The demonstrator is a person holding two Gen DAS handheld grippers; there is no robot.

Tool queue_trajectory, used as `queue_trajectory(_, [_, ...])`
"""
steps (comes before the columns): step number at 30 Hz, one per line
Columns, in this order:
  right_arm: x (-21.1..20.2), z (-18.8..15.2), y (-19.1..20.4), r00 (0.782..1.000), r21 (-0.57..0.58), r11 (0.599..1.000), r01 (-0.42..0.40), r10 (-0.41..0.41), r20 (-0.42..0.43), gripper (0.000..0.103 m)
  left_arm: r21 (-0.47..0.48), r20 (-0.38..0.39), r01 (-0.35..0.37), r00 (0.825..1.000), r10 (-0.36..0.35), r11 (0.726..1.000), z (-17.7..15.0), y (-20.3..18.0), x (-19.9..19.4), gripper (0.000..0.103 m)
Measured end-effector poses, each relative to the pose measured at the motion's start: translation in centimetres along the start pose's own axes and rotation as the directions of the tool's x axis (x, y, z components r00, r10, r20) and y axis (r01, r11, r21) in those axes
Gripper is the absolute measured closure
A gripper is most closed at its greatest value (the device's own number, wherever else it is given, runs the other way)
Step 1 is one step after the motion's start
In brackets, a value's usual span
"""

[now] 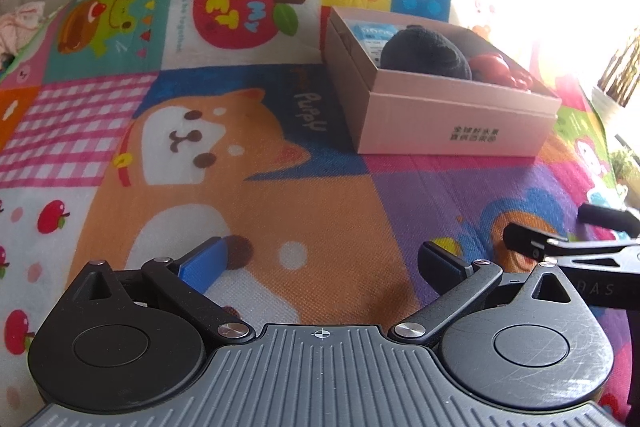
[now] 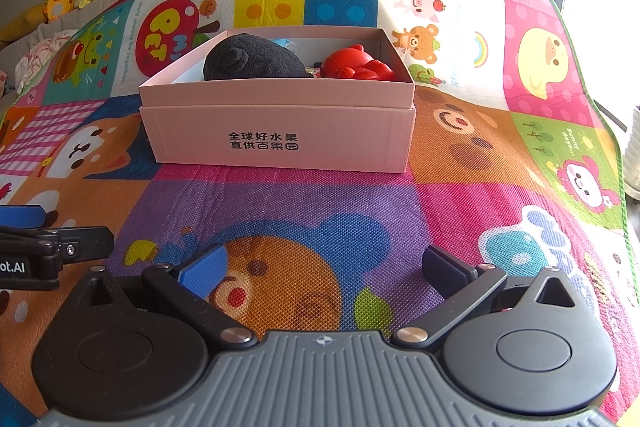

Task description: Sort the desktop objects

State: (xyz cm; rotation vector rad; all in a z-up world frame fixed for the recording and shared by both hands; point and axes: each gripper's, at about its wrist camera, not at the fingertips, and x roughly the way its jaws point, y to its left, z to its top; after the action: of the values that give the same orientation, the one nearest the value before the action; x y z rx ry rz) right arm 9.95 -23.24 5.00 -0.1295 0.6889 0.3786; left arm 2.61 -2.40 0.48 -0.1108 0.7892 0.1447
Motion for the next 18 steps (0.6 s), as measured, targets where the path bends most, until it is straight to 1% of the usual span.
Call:
queue_trajectory(1, [0.0, 0.0, 0.0, 1.0, -0.001, 1.0, 0.0, 0.0, 0.0, 0.0, 0.048, -0.026, -0.025, 0.999, 0.026, 0.999, 0.0, -0.6, 0.1, 0.0])
queue_trajectory(2, [0.0, 0.0, -0.1, 1.0, 0.001, 1.0, -0.001, 0.001, 0.0, 0.0, 0.073, -0.032, -0.039, 0.999, 0.042, 0.997, 0.0, -1.0, -0.1, 0.0])
queue_trajectory(3, [0.0, 0.0, -0.1, 1.0, 0.0, 1.0, 0.0, 0.0, 0.0, 0.0, 0.043, -0.056, -0.03, 0.998, 0.032, 0.999, 0.0, -0.8, -0.2, 0.0])
queue_trajectory(4, [0.0, 0.0, -0.1, 1.0, 0.0, 1.0, 0.0, 0.0, 0.0, 0.0, 0.03, -0.058, -0.018, 0.998, 0.02, 0.999, 0.0, -0.5, -0.3, 0.0])
queue_trajectory(6, [0.0, 0.0, -0.1, 1.0, 0.0, 1.0, 0.0, 0.0, 0.0, 0.0, 0.022, -0.048, -0.013, 0.999, 0.014, 1.0, 0.0, -0.1, -0.4, 0.0])
queue_trajectory(7, [0.0, 0.0, -0.1, 1.0, 0.0, 1.0, 0.0, 0.0, 0.0, 0.0, 0.01, -0.036, -0.023, 0.999, 0.023, 1.0, -0.2, 0.1, -0.4, 0.0])
queue_trajectory(10, [0.0, 0.0, -0.1, 1.0, 0.0, 1.0, 0.0, 0.0, 0.0, 0.0, -0.034, 0.003, -0.094, 0.996, 0.094, 0.995, -0.8, 1.1, -0.4, 0.0])
queue_trajectory(12, [0.0, 0.0, -0.1, 1.0, 0.001, 1.0, 0.0, 0.0, 0.0, 0.0, -0.037, 0.024, -0.09, 0.996, 0.091, 0.995, -1.0, 1.5, -0.5, 0.0])
queue_trajectory(18, [0.0, 0.0, -0.1, 1.0, 0.001, 1.0, 0.0, 0.0, 0.0, 0.0, -0.027, 0.032, -0.086, 0.996, 0.087, 0.996, -1.1, 1.4, -0.5, 0.0])
